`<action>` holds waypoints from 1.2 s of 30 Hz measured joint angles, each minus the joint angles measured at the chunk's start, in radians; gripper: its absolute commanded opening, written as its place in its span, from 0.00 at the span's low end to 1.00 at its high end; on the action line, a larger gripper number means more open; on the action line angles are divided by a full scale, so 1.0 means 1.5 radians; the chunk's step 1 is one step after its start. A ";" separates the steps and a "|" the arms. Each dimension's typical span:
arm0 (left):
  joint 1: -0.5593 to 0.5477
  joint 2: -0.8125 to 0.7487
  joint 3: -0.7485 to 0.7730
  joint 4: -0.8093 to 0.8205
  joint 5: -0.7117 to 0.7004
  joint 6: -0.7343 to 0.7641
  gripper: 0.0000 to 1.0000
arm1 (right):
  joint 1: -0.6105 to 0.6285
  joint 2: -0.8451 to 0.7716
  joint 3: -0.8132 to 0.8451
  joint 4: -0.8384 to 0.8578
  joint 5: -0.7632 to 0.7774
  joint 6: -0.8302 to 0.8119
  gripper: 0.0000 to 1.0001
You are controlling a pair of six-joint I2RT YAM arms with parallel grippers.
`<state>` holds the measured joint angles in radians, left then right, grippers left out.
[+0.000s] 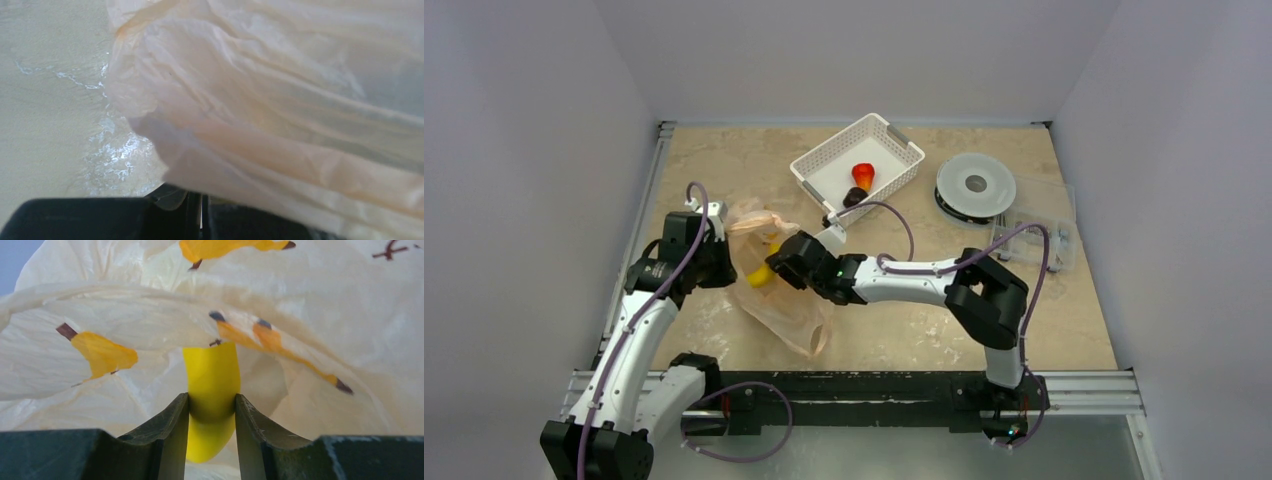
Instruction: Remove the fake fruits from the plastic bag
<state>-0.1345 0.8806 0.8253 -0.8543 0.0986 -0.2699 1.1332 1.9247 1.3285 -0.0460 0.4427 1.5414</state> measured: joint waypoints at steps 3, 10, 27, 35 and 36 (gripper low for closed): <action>0.000 -0.006 0.000 -0.001 -0.019 -0.002 0.00 | -0.008 -0.021 -0.036 0.027 -0.039 -0.022 0.00; 0.000 -0.034 0.000 -0.014 -0.086 -0.012 0.00 | -0.036 -0.063 -0.102 0.073 -0.131 -0.077 0.00; 0.000 -0.043 0.000 -0.018 -0.106 -0.017 0.00 | -0.067 -0.078 -0.145 0.189 -0.557 -0.287 0.00; -0.001 -0.047 0.000 -0.018 -0.109 -0.018 0.00 | -0.080 -0.205 -0.168 -0.027 -0.562 -0.483 0.00; -0.001 -0.047 0.000 -0.018 -0.110 -0.018 0.00 | -0.085 -0.231 -0.168 -0.062 -0.544 -0.506 0.00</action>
<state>-0.1360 0.8108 0.8253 -0.8810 -0.0662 -0.2962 1.0058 1.5787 1.0763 -0.1383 -0.3733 0.7830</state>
